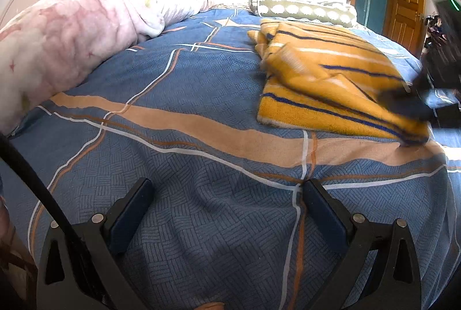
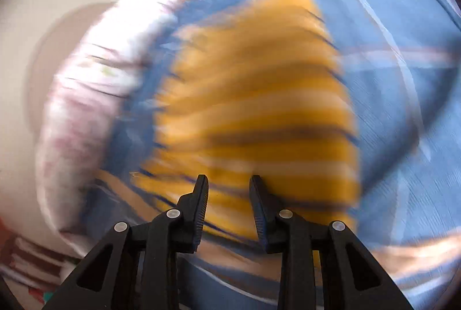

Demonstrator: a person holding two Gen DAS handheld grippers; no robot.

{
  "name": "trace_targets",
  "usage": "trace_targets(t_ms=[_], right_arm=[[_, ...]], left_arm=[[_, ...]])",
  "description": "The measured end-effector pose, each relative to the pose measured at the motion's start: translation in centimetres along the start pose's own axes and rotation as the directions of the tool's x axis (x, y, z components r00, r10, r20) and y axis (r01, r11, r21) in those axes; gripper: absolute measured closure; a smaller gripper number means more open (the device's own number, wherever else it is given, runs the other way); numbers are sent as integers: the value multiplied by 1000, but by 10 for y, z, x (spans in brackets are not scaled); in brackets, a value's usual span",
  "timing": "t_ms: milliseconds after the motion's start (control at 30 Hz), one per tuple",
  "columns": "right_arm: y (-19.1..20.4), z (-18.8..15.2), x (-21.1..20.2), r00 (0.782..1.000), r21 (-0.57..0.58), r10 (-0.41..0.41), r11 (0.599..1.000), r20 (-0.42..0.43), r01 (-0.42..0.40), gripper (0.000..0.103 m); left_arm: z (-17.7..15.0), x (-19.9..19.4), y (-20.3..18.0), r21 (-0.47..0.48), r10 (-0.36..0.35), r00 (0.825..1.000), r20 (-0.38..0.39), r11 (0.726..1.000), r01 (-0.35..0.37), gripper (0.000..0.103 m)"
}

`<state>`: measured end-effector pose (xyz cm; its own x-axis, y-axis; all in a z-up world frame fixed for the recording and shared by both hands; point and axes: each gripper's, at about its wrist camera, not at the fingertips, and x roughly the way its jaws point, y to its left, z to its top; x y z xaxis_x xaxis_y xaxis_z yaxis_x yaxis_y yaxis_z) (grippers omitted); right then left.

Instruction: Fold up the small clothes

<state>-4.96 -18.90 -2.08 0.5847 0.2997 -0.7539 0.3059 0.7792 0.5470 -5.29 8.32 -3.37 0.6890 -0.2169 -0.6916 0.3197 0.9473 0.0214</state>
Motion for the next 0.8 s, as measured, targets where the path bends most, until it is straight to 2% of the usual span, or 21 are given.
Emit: trace_targets(t_ms=[67, 200, 300, 367, 467, 533, 633, 733, 800], right_arm=[[-6, -9, -12, 999, 13, 20, 1000, 24, -21, 74], [26, -13, -36, 995, -98, -45, 994, 89, 54, 72], [54, -1, -32, 996, -170, 3, 985, 93, 13, 72], [70, 10, -22, 995, -175, 71, 983, 67, -59, 72], [89, 29, 17, 990, -164, 139, 976, -35, -143, 72], [96, 35, 56, 974, -123, 176, 973, -145, -194, 72], [95, 29, 104, 934, -14, 248, 965, -259, -261, 71], [96, 27, 103, 928, 20, 289, 956, -233, -293, 71], [102, 22, 78, 937, -37, 295, 951, -188, -306, 71]], left_arm=[[-1, 0, 0, 1, 3, 1000, 2, 1000, -3, 0], [0, 0, -2, 6, 9, 1000, -4, 1000, -9, 0], [1, 0, -1, 3, 6, 1000, -9, 1000, -6, 0], [0, -1, -1, 4, 6, 1000, -5, 1000, -6, 0], [-1, -2, 0, 4, 2, 1000, 2, 1000, -2, 0], [-1, -2, 0, 5, -1, 1000, 2, 1000, 1, 0], [-2, -3, 0, 7, -1, 1000, 3, 1000, 1, 0], [-2, -3, 0, 11, -1, 1000, 1, 1000, 1, 0], [-1, -2, 0, 20, 0, 1000, -9, 1000, 0, 0]])
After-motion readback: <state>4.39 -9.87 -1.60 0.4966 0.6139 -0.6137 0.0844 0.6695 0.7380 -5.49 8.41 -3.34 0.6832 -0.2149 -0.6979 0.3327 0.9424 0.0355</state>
